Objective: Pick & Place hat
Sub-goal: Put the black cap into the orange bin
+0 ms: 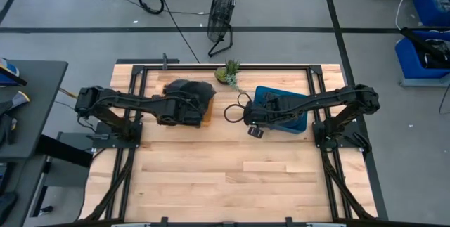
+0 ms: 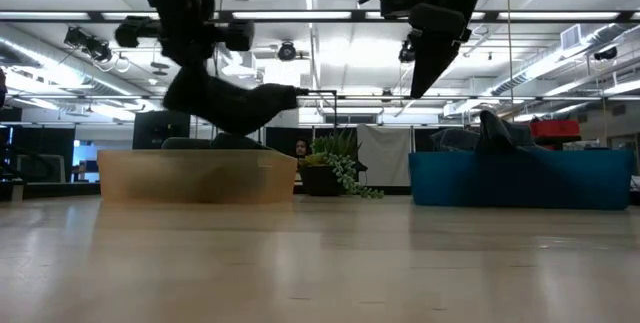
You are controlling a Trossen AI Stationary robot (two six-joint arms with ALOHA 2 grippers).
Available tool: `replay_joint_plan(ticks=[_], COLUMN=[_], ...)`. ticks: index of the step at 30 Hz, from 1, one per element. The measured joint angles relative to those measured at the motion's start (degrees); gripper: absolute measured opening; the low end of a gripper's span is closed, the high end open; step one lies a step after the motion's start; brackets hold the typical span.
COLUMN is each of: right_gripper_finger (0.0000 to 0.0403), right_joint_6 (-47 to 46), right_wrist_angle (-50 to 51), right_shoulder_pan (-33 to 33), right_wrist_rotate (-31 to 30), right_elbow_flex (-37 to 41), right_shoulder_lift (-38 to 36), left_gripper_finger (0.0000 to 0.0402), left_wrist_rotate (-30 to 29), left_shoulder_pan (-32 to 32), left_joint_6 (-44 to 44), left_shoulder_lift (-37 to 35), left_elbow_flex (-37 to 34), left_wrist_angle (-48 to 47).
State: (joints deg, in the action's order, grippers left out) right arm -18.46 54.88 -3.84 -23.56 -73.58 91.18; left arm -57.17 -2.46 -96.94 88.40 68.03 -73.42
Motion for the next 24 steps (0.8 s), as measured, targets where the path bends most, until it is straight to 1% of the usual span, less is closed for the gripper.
replay_joint_plan(ticks=[4, 5, 6, 8, 13, 18, 21, 24], right_gripper_finger=[0.0121, 0.0121, 0.0121, 0.0121, 0.0121, 0.0121, 0.0121, 0.0121], right_joint_6=[0.1, 0.3, 0.5, 1.6, 3.3, 0.1, 0.1, -0.6], right_wrist_angle=[-0.4, -0.8, -1.7, -3.4, -9.3, -9.3, -9.7, -9.6], right_shoulder_pan=[0.0, 0.0, 0.0, 0.0, 0.1, 0.0, 0.0, 0.0], right_wrist_rotate=[0.0, 0.0, 0.0, 0.0, 0.0, 1.2, 1.6, 2.1], right_elbow_flex=[0.3, 0.7, 1.2, 2.8, 7.9, 8.7, 8.7, 8.7], right_shoulder_lift=[0.0, 0.0, 0.0, 0.0, 0.0, 0.1, 0.1, 0.1], left_gripper_finger=[0.0007, 0.0007, 0.0008, 0.0014, 0.0019, 0.0017, 0.0029, 0.0049], left_wrist_rotate=[5.6, 6.3, 6.5, 6.6, 5.4, 4.4, 4.6, 7.3], left_shoulder_pan=[-0.2, -0.5, -0.6, -0.7, 0.3, 2.4, 4.5, 6.7], left_joint_6=[-13.5, -16.6, -19.0, -20.8, -22.2, -22.1, -17.6, -11.5], left_shoulder_lift=[1.5, 2.0, 2.5, 3.6, 7.4, 11.0, 13.2, 14.8], left_elbow_flex=[0.0, 0.0, 0.0, 0.0, 0.0, 0.0, 0.0, 0.0], left_wrist_angle=[-11.0, -12.7, -13.3, -12.9, -9.3, 1.3, 6.5, 9.8])
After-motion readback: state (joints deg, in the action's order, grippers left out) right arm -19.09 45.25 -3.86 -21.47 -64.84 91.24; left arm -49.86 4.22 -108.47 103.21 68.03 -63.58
